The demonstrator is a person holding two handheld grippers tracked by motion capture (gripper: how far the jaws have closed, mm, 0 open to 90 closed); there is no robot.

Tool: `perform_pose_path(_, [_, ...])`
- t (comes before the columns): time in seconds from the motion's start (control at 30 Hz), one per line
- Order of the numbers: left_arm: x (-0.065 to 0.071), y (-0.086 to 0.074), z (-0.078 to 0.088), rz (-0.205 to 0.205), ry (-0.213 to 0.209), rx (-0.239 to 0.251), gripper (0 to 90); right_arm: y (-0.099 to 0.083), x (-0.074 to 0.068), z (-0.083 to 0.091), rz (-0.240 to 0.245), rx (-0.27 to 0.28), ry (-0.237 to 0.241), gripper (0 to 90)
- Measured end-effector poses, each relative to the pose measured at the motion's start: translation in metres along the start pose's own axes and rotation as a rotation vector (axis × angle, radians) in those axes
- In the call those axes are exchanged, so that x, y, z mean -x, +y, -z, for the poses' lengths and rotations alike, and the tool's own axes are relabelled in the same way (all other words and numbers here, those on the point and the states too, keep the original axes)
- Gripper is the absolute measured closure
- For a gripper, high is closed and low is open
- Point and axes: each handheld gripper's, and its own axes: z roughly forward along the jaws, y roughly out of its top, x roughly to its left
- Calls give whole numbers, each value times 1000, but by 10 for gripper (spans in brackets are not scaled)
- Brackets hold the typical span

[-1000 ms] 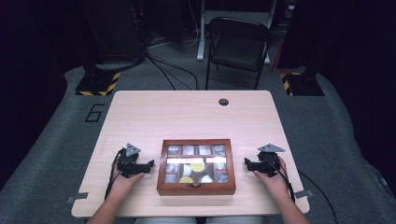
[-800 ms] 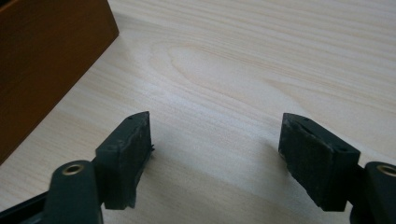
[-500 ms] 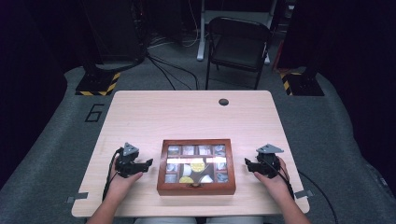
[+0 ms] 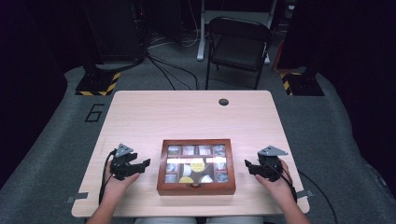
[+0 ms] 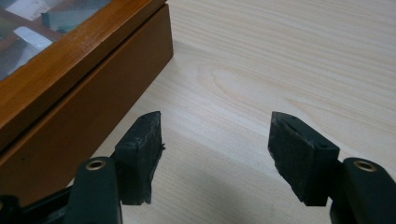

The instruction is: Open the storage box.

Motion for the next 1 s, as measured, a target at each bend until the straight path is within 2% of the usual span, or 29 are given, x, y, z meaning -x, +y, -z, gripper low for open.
perform_pose_path(0.3, [3,0,11,11,-8,18,343,0,-5,11,14,17,26,365])
perform_pose_path(0.4, [8,1,15,2,-15,28,344,1,-8,16,25,21,35,368])
perform_pose_path(0.53, [15,0,19,-20,-26,27,345,2,-10,20,14,35,42,372])
perform_pose_path(0.8, [25,-4,25,-35,-49,35,345,3,-15,22,21,42,55,377])
perform_pose_path(1.0, [32,-7,28,-49,-70,24,345,-2,-18,28,1,53,77,383])
